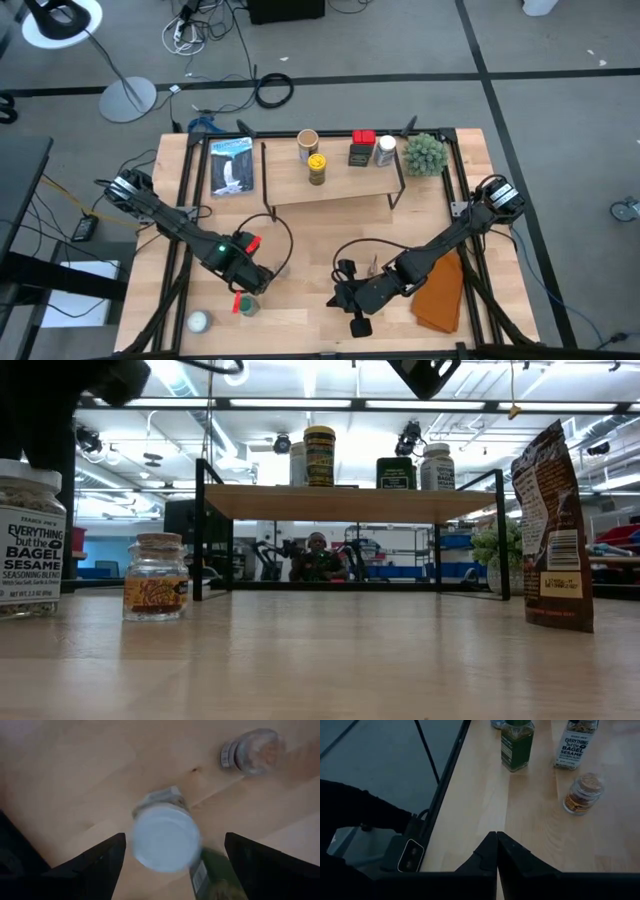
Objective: Shelf spices
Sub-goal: Put the white seasoning bottle on the shelf
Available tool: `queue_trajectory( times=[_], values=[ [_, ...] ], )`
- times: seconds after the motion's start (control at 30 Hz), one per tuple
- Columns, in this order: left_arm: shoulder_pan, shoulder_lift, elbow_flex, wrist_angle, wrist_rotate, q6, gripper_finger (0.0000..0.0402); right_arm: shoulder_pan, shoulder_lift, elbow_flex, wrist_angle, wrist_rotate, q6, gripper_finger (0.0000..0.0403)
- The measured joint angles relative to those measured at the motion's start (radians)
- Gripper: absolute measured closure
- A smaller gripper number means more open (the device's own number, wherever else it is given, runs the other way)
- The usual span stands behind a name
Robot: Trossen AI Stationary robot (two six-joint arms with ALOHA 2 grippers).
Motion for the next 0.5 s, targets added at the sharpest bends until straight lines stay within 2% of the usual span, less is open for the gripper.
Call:
queue_trajectory(
  times=[0.5],
  values=[
    [0.001,0.004,-0.109,0.141,0.009,0.002,0.0061,0.0,0.0,0.0,0.008,0.002,0.001,0.0401]
  ],
)
